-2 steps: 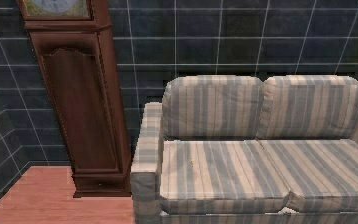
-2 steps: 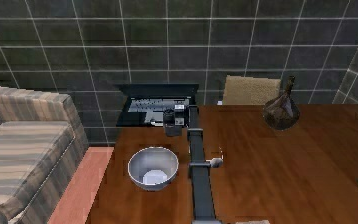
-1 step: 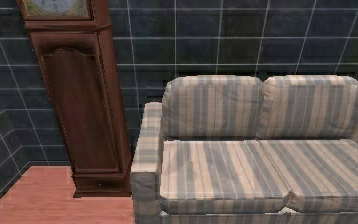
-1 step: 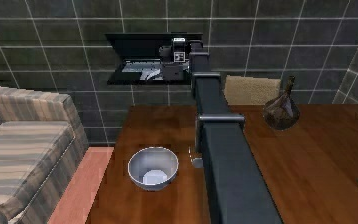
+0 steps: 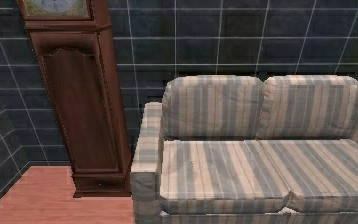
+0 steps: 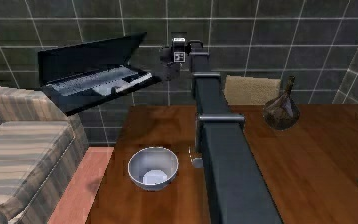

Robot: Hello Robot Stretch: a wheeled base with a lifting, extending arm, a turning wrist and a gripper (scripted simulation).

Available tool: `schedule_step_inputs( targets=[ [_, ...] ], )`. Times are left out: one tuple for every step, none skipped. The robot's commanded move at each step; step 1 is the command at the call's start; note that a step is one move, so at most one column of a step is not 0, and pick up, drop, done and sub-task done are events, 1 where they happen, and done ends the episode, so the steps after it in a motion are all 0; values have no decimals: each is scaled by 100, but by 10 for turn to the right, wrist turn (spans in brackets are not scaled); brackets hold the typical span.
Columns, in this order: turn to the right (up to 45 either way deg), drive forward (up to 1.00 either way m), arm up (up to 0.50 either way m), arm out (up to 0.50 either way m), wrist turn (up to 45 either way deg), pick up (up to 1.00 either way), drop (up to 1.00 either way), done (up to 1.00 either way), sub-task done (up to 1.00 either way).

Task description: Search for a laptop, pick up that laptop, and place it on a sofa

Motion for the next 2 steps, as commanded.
schedule_step_inputs(
  targets=[
    [0,0,0,0,-450,0,0,0,0],
    [0,0,0,0,-270,0,0,0,0]
  ],
)
